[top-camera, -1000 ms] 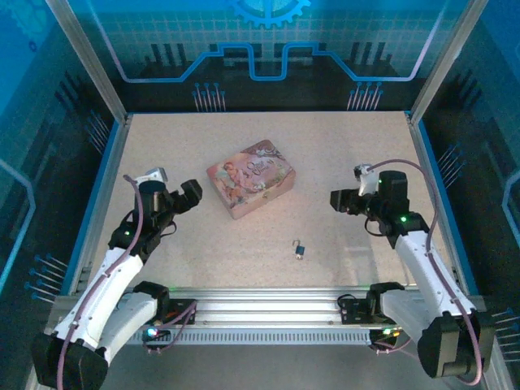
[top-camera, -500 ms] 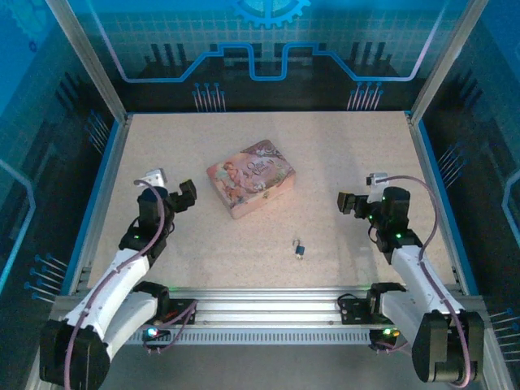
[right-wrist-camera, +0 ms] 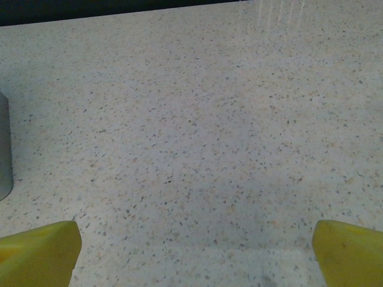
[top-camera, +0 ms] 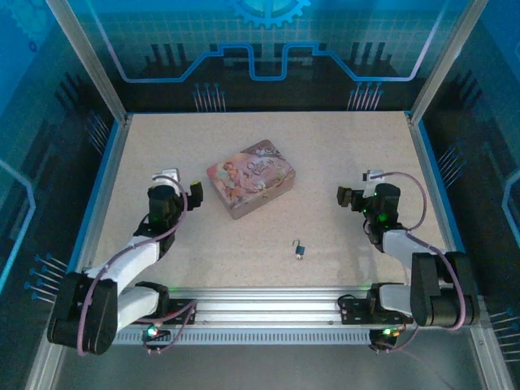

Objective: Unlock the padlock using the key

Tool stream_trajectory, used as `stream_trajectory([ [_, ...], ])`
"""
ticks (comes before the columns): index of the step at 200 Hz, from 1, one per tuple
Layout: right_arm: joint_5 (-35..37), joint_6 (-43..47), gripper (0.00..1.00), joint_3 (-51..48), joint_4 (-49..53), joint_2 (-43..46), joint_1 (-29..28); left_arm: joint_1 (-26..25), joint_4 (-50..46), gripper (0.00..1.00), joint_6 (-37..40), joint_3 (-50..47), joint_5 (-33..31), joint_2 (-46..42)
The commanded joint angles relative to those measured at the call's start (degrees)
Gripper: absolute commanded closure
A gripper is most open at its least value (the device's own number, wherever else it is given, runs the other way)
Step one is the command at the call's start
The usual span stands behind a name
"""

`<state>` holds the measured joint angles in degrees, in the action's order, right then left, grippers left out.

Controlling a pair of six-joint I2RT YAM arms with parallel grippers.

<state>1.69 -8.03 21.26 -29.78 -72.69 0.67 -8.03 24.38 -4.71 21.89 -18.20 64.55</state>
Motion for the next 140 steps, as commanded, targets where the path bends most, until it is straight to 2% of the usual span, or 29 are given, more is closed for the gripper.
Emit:
stream_trajectory([
  [1,2.03,3.02,0.0,-0.56,-8.42,-1.05,-0.92,1.33,8.21,0.01,2.69,-1.39,2.69,3.51],
  [40,2.1,5.01,0.0,-2.64,-16.97,-4.86,-1.3,3.05,15.76,0.01,2.66,-2.63,5.03,9.67],
  [85,0.63,5.56,0.0,-2.46,-23.78,-12.5,-1.56,4.15,20.69,0.01,4.97,-2.2,8.19,12.83],
  [140,2.49,6.78,0.0,2.45,-15.07,-13.18,-3.03,6.43,32.56,0.01,5.5,-3.51,12.49,21.64],
])
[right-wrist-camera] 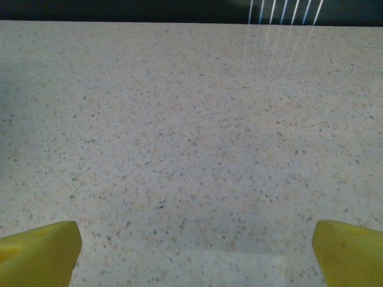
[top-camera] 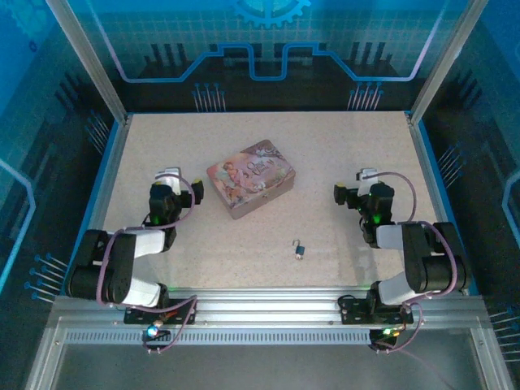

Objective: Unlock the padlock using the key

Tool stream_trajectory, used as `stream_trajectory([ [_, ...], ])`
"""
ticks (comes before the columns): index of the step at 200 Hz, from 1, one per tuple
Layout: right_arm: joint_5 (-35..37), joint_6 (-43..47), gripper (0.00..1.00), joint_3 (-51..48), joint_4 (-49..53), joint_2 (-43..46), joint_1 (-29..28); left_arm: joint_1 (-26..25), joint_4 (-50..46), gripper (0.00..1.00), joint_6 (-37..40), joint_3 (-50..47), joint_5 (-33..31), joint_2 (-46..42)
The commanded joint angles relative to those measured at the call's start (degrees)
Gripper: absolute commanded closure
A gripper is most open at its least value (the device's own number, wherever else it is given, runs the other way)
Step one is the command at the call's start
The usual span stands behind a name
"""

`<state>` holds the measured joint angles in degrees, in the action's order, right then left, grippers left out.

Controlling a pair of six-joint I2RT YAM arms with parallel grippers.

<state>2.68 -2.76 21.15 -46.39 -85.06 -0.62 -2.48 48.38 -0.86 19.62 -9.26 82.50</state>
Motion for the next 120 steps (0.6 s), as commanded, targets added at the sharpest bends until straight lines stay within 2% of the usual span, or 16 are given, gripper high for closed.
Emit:
stream_trajectory([
  [1,1.53,1.57,0.0,2.57,1.56,-0.81,-1.75,0.89,8.74,0.01,1.65,-1.24,3.59,3.93],
  [21,2.06,1.77,0.0,2.85,1.98,-0.9,-2.06,1.16,12.46,0.01,1.99,-1.59,4.85,6.86],
  [67,2.8,2.34,0.0,3.24,2.45,-0.98,-2.74,2.61,3.37,0.01,0.87,2.69,7.02,6.36],
  [120,3.47,2.69,0.0,3.2,2.45,-1.09,-3.18,3.18,3.84,0.01,0.51,2.43,7.68,6.37],
])
